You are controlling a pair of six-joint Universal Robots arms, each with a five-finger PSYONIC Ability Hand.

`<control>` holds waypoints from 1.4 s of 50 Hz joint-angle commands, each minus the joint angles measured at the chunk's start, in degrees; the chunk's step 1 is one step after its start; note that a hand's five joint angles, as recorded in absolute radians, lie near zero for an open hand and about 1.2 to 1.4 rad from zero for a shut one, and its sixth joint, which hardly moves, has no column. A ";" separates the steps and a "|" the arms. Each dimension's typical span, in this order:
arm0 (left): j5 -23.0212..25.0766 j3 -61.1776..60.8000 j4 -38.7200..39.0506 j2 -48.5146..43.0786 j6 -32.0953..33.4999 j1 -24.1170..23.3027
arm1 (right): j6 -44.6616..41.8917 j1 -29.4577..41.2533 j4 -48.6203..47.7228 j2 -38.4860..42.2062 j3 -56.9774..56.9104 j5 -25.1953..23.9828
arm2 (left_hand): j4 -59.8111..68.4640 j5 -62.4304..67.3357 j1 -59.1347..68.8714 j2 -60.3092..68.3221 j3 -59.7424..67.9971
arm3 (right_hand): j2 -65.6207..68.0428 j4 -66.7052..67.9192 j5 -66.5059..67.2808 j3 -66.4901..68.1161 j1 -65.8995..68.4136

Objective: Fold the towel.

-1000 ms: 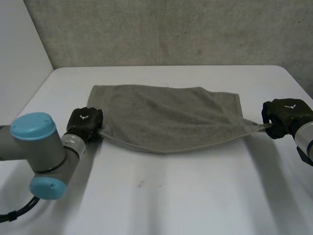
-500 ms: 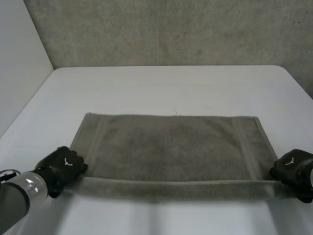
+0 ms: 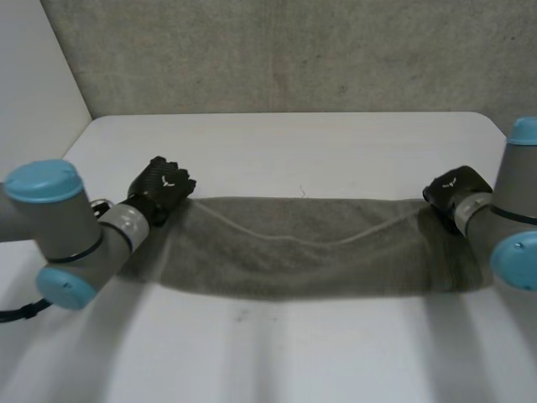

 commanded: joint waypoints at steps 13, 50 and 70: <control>-4.29 20.38 -0.43 -15.64 -0.31 -1.02 | -0.46 0.99 -11.16 13.29 -13.06 2.68 | 10.23 10.52 10.70 10.27 10.35 | 12.41 11.42 13.17 11.88 24.04; -7.28 9.66 0.27 1.76 -20.96 -1.02 | 17.74 -0.15 -17.32 -5.78 -2.69 -1.18 | -59.72 -59.44 -59.25 -59.69 -59.60 | -57.59 -58.58 -56.83 -58.12 -45.96; -6.93 -18.89 0.36 21.27 -47.33 -0.49 | 17.22 -9.63 -6.75 -14.13 22.78 -16.82 | -59.77 -59.48 -59.30 -59.73 -59.65 | -33.64 -34.63 -32.88 -34.17 -22.01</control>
